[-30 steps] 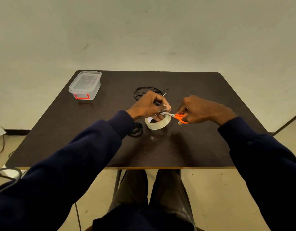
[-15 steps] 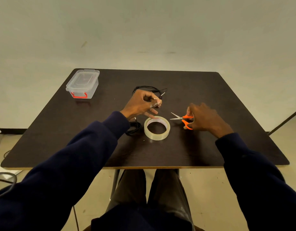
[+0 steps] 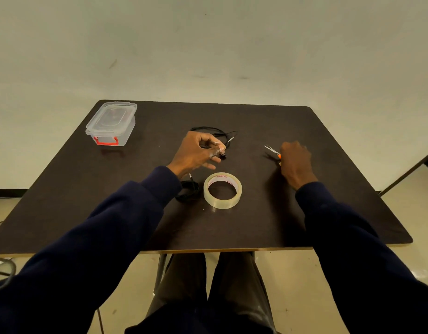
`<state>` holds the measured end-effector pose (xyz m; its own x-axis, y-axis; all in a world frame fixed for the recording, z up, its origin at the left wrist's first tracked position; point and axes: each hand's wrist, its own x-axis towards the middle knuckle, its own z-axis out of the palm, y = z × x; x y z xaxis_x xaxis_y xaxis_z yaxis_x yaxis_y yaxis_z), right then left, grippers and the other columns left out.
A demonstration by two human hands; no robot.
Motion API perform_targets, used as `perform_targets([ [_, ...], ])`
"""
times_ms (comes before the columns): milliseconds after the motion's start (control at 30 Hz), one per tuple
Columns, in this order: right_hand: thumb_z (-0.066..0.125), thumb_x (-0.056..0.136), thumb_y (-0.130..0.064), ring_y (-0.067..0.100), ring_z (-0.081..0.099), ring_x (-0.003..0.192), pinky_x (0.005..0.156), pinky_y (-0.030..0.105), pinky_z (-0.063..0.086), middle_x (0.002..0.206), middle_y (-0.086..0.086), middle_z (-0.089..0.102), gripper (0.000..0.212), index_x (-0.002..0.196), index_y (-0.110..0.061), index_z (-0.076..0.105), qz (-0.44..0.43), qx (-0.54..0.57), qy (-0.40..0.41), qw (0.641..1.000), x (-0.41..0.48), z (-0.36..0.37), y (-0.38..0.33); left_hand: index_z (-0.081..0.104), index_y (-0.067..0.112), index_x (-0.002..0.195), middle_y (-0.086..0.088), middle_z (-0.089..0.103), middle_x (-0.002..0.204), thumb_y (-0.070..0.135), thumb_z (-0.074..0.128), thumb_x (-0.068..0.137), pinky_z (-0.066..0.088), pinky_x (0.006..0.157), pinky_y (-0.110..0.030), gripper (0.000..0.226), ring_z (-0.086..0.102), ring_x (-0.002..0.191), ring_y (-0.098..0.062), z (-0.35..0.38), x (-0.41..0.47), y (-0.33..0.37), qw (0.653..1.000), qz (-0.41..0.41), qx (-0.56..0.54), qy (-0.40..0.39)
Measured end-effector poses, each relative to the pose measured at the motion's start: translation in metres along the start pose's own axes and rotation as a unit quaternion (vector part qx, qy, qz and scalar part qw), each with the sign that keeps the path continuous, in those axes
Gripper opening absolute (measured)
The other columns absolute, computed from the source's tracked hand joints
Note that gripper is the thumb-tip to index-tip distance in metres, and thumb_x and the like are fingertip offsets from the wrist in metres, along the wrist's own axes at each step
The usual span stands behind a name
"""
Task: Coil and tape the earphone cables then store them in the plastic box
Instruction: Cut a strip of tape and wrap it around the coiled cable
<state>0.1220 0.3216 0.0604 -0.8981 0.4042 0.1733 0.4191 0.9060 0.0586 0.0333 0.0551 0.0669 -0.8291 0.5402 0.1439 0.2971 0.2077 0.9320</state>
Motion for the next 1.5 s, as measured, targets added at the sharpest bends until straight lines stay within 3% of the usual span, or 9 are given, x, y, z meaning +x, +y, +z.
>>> perform_targets([
  [233,0.057,0.098,-0.008,0.039,0.062,0.11,0.09,0.043,0.051,0.118,0.019,0.066,0.023,0.121,-0.007,0.065,-0.004,-0.111,-0.023,0.994,-0.004,-0.004,-0.017,0.074,0.009,0.109,-0.008,0.076,0.103,0.014,0.075,0.092,0.066,0.064,-0.039,0.018,0.079,0.082,-0.018,0.011,0.013,0.007,1.0,0.012,0.016,0.023],
  [333,0.059,0.092,-0.004,0.036,0.059,0.116,0.096,0.045,0.052,0.127,0.019,0.063,0.033,0.125,-0.007,0.064,-0.061,0.02,-0.013,0.998,-0.028,-0.007,-0.031,0.074,0.006,0.111,-0.011,0.076,0.105,0.014,0.074,0.093,0.066,0.066,-0.036,0.02,0.079,0.085,-0.019,0.008,0.017,0.008,0.999,0.018,0.009,0.039],
  [433,0.069,0.08,-0.02,0.021,0.054,0.123,0.098,0.038,0.051,0.134,0.002,0.059,0.049,0.129,-0.023,0.066,-0.185,0.252,-0.114,0.943,-0.071,-0.011,-0.047,0.073,0.005,0.112,-0.012,0.075,0.108,0.011,0.073,0.094,0.066,0.07,-0.038,0.019,0.078,0.09,-0.02,0.003,0.02,0.007,0.999,0.014,0.005,0.052],
  [567,0.077,0.084,-0.043,0.015,0.034,0.136,0.105,0.036,0.04,0.145,-0.005,0.042,0.04,0.122,-0.031,0.067,-0.269,0.205,-0.078,0.938,-0.097,0.005,-0.049,0.072,0.004,0.116,-0.011,0.075,0.111,0.008,0.071,0.095,0.066,0.071,-0.035,0.021,0.078,0.093,-0.019,-0.005,0.02,0.006,0.998,0.01,0.002,0.068],
  [867,0.072,0.09,-0.008,0.031,0.05,0.11,0.07,0.046,0.056,0.121,0.012,0.05,0.014,0.104,-0.009,0.075,-0.104,0.185,0.117,0.97,-0.031,0.026,-0.006,0.075,0.009,0.109,-0.009,0.079,0.101,0.01,0.071,0.096,0.066,0.077,-0.042,0.014,0.079,0.09,-0.02,-0.022,0.006,0.002,0.997,-0.023,-0.037,0.064],
  [1067,0.068,0.097,-0.013,0.035,0.048,0.12,0.089,0.047,0.057,0.127,0.017,0.046,0.025,0.121,-0.008,0.072,0.019,0.127,0.085,0.988,0.018,0.035,0.023,0.076,0.008,0.113,-0.008,0.08,0.102,0.022,0.073,0.095,0.065,0.08,-0.043,0.023,0.078,0.093,-0.024,-0.036,-0.011,-0.004,0.995,-0.037,-0.069,0.064],
  [1267,0.076,0.092,-0.021,0.036,0.044,0.127,0.099,0.051,0.052,0.136,0.016,0.046,0.048,0.137,-0.01,0.062,0.045,0.136,0.102,0.984,0.01,0.033,0.019,0.076,0.005,0.112,-0.012,0.08,0.102,0.02,0.073,0.095,0.065,0.083,-0.044,0.023,0.078,0.095,-0.031,-0.049,-0.025,-0.008,0.986,-0.055,-0.129,0.092],
  [1400,0.073,0.095,-0.02,0.025,0.058,0.116,0.095,0.038,0.053,0.125,0.011,0.063,0.03,0.123,-0.009,0.07,-0.071,0.287,0.216,0.931,-0.015,0.019,-0.025,0.076,0.004,0.112,-0.014,0.079,0.103,0.02,0.073,0.094,0.064,0.085,-0.044,0.024,0.077,0.097,-0.032,-0.054,-0.037,-0.007,0.978,-0.074,-0.17,0.097],
  [1500,0.074,0.093,-0.019,0.006,0.071,0.087,0.079,0.026,0.059,0.1,-0.002,0.076,0.016,0.108,-0.015,0.078,-0.12,0.485,0.144,0.854,-0.035,-0.001,-0.08,0.076,0.002,0.111,-0.016,0.079,0.103,0.018,0.072,0.094,0.064,0.087,-0.043,0.024,0.077,0.098,-0.034,-0.055,-0.044,-0.005,0.971,-0.096,-0.197,0.092],
])
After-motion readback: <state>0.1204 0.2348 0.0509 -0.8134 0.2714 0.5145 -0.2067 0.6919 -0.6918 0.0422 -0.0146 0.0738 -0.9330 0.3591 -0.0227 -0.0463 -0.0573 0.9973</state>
